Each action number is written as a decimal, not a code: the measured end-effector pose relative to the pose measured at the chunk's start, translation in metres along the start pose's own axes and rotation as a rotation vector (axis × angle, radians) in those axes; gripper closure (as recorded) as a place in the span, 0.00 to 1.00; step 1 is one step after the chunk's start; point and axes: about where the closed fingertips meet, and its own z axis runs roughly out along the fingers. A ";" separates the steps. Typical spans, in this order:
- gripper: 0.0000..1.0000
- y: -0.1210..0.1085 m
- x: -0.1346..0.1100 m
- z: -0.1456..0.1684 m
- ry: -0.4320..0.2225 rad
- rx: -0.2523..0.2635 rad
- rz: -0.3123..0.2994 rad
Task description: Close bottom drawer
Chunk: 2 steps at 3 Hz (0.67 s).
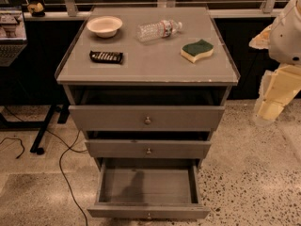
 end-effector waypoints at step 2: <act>0.00 0.011 -0.004 0.017 -0.073 -0.008 0.081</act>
Offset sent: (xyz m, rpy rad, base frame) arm -0.0124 0.0280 -0.0638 0.3224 0.0136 -0.1973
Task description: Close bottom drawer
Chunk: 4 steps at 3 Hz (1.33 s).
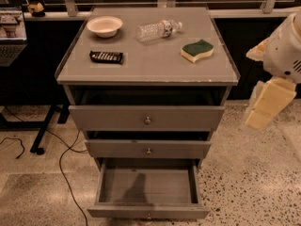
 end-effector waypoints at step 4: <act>0.00 0.053 -0.014 0.099 -0.372 -0.143 0.280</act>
Offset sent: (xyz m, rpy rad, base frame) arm -0.0199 0.0556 -0.1165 0.5508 0.0233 -0.1671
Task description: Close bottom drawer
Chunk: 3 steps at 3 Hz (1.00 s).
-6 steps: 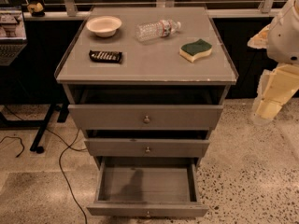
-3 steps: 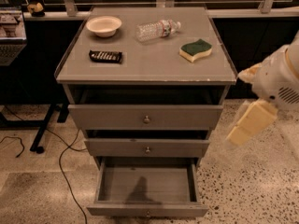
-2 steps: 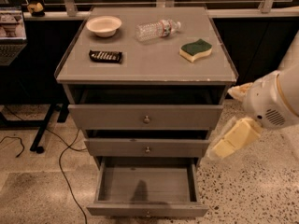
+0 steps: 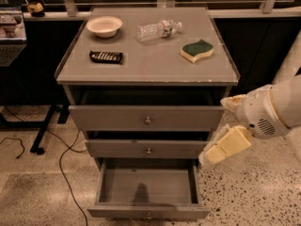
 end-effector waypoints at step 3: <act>0.00 0.030 0.057 0.062 -0.116 -0.063 -0.024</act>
Offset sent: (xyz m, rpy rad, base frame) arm -0.0377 0.0174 -0.1012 0.1201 -0.0129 0.0703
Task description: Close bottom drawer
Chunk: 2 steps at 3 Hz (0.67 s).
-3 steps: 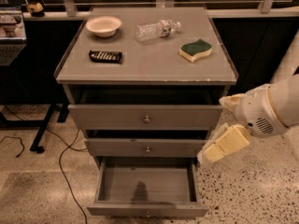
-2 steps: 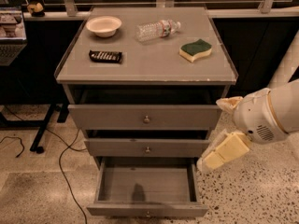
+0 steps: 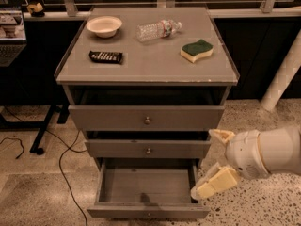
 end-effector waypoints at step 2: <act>0.00 -0.009 0.038 0.029 -0.067 -0.009 0.102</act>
Offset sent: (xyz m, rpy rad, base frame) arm 0.0012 -0.0055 -0.0371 0.0714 0.0309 -0.0532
